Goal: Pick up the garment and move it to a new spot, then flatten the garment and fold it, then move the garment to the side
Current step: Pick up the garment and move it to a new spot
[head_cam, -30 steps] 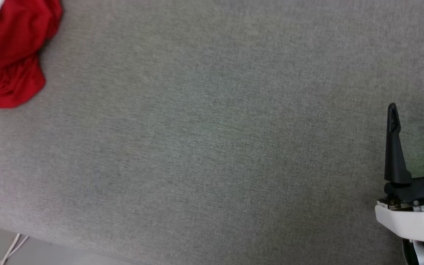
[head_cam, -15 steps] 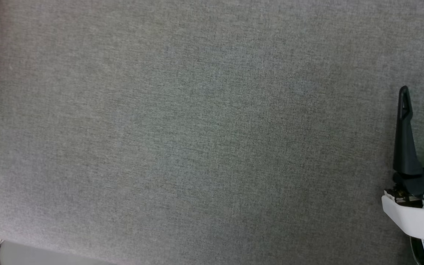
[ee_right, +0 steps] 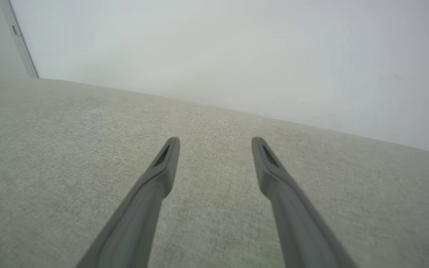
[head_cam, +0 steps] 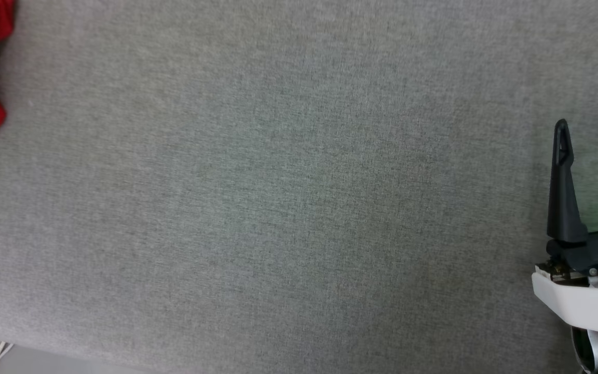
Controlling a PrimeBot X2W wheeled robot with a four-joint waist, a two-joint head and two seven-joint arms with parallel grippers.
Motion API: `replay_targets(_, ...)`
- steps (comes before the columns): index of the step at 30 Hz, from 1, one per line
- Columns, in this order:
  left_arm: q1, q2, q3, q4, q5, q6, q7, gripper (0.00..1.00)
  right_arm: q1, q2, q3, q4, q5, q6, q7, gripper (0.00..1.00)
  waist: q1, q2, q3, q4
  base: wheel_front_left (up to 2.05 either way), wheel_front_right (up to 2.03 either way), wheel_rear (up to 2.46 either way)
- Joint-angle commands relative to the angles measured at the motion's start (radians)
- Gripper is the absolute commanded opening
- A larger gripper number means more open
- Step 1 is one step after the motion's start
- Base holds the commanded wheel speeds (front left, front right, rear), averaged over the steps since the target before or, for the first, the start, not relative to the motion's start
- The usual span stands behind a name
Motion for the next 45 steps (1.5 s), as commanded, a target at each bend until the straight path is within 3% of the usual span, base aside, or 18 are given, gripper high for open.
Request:
replay_targets(1,-0.024,0.020,-0.017,-0.025,0.007,-0.001,-0.026,0.00,0.001,-0.001,0.001,0.007,0.007,-0.001,-0.002,1.00,-0.0001,0.0000,-0.049,-0.006,0.00,0.00,0.00)
replay_targets(7,-0.115,0.066,-0.172,-0.204,0.023,-0.001,-0.124,0.00,0.025,-0.001,0.005,0.063,0.058,-0.001,-0.002,1.00,-0.0001,0.0000,-0.181,-0.025,0.00,0.00,0.00)
replay_targets(18,-0.241,0.036,-0.348,-0.423,0.055,-0.001,-0.135,0.00,0.060,0.000,0.012,0.130,0.128,-0.001,-0.002,1.00,-0.0001,0.0000,-0.316,-0.113,0.00,0.00,0.00)
replay_targets(32,-0.218,-0.067,-0.531,-0.638,0.024,-0.001,-0.151,0.00,0.131,0.000,0.000,0.191,0.190,-0.001,-0.002,1.00,-0.0001,0.0000,-0.448,-0.294,0.00,0.00,0.00)
replay_targets(40,-0.072,-0.149,-0.627,-0.714,0.031,0.003,-0.202,0.00,0.146,0.000,-0.006,0.203,0.185,-0.001,-0.002,1.00,-0.0001,0.0000,-0.441,-0.344,0.00,0.00,0.00)
replay_targets(45,0.044,-0.210,-0.724,-0.693,0.036,0.003,-0.212,0.00,0.146,0.000,-0.005,0.210,0.182,-0.001,-0.002,1.00,-0.0001,0.0000,-0.430,-0.355,0.00,0.00,0.00)
